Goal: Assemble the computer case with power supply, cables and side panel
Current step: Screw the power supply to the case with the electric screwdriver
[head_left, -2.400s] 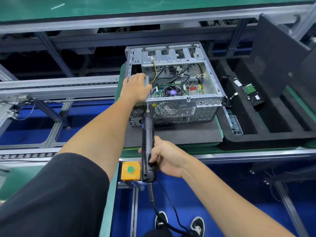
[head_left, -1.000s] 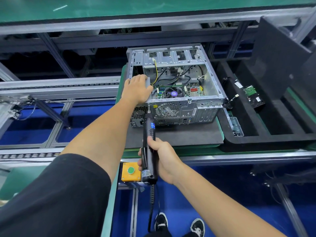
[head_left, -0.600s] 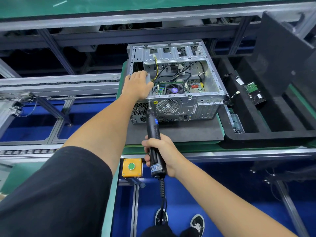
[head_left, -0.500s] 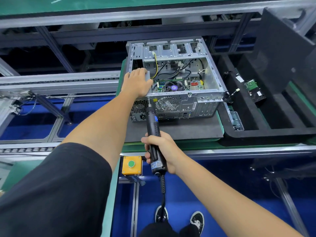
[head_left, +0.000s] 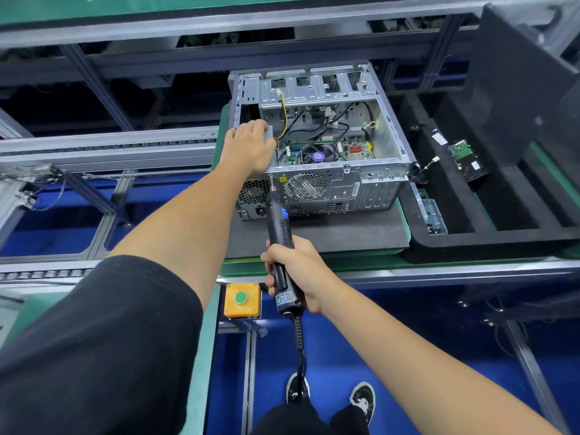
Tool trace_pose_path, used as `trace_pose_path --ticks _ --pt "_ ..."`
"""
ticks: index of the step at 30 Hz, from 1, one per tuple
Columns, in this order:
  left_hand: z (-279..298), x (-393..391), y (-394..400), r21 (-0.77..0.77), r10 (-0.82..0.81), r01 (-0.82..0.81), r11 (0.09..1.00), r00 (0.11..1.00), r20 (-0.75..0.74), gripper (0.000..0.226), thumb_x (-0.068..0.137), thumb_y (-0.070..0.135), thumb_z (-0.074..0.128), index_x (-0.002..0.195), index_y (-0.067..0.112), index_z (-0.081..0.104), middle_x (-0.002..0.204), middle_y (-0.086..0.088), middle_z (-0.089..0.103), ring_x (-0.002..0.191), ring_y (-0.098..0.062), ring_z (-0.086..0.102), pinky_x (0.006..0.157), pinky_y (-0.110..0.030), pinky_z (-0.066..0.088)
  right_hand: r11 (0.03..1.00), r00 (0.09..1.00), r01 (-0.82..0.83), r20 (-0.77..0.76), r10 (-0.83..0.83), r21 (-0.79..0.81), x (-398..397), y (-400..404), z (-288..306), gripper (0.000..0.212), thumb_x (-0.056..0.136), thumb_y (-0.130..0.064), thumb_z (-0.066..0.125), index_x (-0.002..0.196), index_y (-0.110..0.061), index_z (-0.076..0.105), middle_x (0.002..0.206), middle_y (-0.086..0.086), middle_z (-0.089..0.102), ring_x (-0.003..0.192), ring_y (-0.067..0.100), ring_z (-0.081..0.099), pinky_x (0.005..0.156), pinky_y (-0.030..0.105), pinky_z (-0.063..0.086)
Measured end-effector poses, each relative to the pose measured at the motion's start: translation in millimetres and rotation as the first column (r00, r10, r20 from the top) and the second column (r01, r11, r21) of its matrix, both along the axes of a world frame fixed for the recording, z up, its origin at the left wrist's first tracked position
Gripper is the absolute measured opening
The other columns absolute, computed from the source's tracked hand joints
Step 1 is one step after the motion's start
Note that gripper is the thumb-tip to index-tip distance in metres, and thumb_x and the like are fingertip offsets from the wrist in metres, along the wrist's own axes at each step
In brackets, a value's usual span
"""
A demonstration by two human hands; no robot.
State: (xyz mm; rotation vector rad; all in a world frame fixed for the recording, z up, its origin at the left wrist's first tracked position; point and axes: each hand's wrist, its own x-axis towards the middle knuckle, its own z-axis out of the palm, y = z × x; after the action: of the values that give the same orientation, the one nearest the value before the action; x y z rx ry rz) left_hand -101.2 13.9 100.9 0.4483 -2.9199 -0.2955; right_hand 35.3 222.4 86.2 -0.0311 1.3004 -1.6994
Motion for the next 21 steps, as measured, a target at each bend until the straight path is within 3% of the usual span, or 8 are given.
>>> trace_pose_path --ticks 7,21 --pt "-1.7 -0.5 -1.1 -0.004 -0.005 0.005 1.000 1.000 -0.012 0.044 0.097 0.031 0.030 0.136 0.014 0.042 0.139 -0.005 0.047 0.130 -0.023 0.038 0.111 -0.041 0.021 0.996 0.994 0.003 -0.108 0.007 0.093 1.4 -1.7 -1.1 0.026 0.082 -0.004 0.065 0.095 -0.012 0.043 0.076 0.011 0.048 0.050 0.020 0.052 0.049 0.031 0.048" --pt "-1.7 1.2 -2.4 -0.001 -0.027 0.027 1.000 1.000 -0.006 0.045 0.097 0.031 0.031 0.137 0.013 0.041 0.141 -0.004 0.045 0.131 -0.021 0.036 0.112 -0.041 0.018 0.994 0.992 0.027 -0.127 -0.013 0.110 2.5 -1.9 1.3 0.032 0.082 -0.011 0.073 0.096 -0.012 0.044 0.074 0.009 0.050 0.049 0.019 0.053 0.050 0.032 0.050"
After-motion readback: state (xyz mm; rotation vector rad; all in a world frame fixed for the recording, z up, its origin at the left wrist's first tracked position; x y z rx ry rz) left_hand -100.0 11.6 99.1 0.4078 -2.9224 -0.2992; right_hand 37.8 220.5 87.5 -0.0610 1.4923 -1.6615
